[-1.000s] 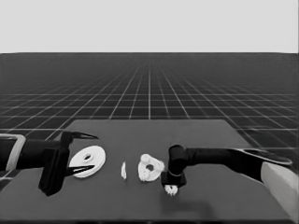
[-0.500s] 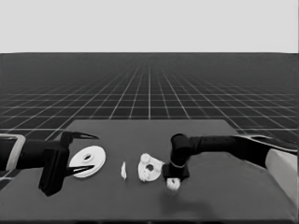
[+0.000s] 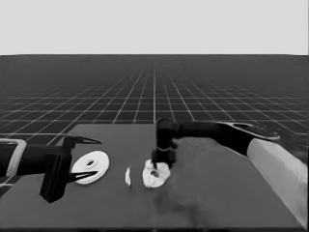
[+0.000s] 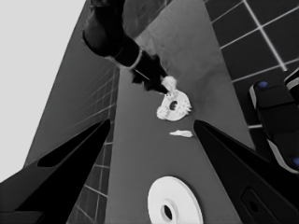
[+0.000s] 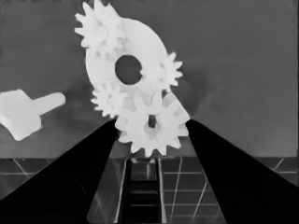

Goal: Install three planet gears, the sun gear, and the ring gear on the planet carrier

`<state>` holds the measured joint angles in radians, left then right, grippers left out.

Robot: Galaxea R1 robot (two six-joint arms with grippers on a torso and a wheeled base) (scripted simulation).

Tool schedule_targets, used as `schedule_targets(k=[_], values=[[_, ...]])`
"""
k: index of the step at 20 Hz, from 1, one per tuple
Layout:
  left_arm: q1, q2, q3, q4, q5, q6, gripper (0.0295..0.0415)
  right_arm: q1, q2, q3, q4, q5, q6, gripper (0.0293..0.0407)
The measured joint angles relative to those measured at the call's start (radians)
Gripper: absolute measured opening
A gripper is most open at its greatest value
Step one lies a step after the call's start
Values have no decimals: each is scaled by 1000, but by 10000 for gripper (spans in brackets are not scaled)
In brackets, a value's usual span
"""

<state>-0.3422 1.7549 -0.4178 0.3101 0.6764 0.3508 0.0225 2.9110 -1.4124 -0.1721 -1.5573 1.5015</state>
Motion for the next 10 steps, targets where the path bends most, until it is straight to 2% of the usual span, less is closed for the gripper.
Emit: schedule_targets(k=[3,8,10], values=[[0,0,0,0,0,0,385,8,121,-227,11,15,-106,310],[0,0,0,0,0,0,385,8,153,-292,13,19,-138,310],[0,0,0,0,0,0,385,-73,165,-335,-64,41,-165,310]])
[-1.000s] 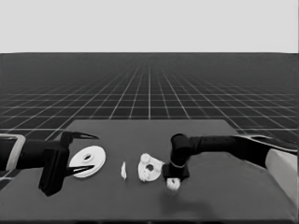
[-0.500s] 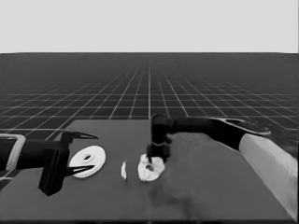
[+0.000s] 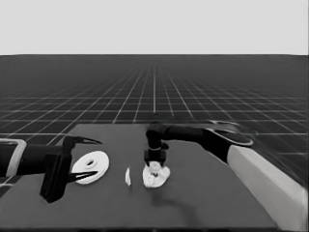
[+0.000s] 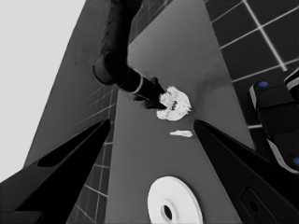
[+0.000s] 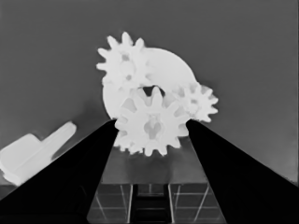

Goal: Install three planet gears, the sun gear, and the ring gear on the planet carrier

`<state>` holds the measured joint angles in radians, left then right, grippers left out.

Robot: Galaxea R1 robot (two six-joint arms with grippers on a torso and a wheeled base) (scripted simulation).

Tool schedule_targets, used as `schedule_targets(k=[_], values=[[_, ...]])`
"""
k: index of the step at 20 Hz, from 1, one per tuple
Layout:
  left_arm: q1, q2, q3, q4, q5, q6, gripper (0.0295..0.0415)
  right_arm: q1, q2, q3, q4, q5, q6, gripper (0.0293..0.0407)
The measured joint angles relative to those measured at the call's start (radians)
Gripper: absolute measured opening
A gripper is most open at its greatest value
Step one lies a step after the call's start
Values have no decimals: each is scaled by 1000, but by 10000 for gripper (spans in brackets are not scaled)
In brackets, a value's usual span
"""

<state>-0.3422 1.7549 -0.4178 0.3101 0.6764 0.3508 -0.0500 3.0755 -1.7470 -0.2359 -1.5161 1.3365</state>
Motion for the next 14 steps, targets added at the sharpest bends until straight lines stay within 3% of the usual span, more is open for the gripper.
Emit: schedule_targets(k=[3,14], values=[[0,0,0,0,0,0,385,-34,7,-27,-31,13,-16,310],[0,0,0,0,0,0,385,-49,9,-34,-38,17,29,309]])
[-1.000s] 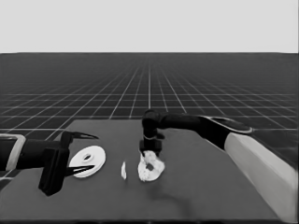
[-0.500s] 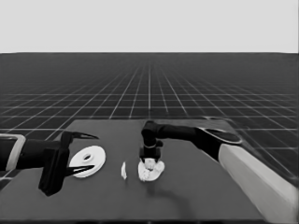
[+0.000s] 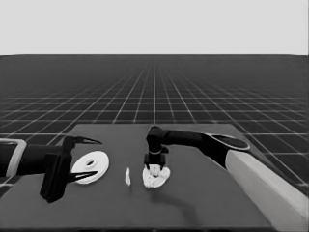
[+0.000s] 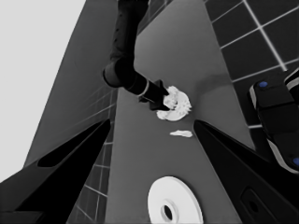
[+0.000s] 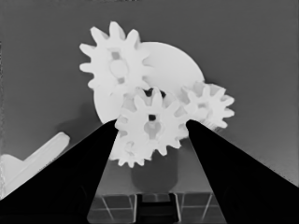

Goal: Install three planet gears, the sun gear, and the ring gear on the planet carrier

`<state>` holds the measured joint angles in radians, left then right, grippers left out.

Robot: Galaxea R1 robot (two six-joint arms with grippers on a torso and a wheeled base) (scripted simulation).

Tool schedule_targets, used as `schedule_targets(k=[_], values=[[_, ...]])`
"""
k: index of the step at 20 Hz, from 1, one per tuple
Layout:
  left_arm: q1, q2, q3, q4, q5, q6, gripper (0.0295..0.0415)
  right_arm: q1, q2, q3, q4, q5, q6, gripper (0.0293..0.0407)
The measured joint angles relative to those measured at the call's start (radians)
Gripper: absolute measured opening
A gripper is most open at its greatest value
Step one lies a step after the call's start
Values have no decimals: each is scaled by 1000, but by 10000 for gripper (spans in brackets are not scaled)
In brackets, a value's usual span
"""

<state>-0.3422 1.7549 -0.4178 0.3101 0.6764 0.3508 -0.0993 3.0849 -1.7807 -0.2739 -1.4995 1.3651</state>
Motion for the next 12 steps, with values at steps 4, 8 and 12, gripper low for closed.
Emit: schedule_targets(k=[4,8,12], values=[[0,0,0,0,0,0,385,-1,0,0,0,0,41,309],[0,0,0,0,0,0,385,-2,0,0,0,0,83,309],[0,0,0,0,0,0,385,-1,0,0,0,0,125,309]])
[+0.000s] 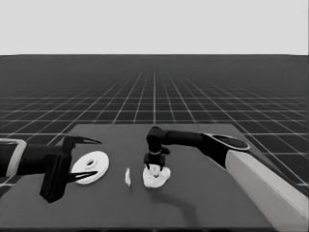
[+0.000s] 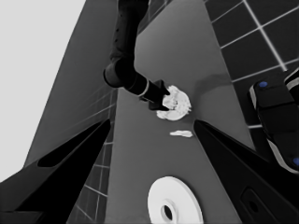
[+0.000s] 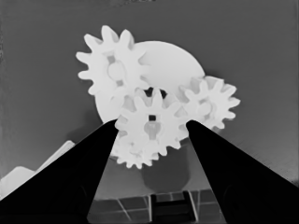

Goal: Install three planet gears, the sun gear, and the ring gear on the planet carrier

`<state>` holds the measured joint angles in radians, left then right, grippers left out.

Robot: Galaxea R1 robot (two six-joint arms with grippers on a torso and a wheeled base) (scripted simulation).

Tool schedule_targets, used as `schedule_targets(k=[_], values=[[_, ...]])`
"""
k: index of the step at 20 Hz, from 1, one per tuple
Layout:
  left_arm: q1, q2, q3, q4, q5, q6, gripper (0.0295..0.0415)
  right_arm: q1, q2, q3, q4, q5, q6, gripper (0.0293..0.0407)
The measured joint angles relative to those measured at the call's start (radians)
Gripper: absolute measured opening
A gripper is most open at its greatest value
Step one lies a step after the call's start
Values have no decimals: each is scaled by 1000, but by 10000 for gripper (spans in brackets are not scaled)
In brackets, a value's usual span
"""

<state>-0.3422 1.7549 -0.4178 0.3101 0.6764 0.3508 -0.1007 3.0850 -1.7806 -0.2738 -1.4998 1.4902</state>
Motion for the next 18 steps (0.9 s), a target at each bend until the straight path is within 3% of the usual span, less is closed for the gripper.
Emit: schedule_targets(k=[18], values=[[0,0,0,0,0,0,385,-1,-1,-1,0,0,189,309]])
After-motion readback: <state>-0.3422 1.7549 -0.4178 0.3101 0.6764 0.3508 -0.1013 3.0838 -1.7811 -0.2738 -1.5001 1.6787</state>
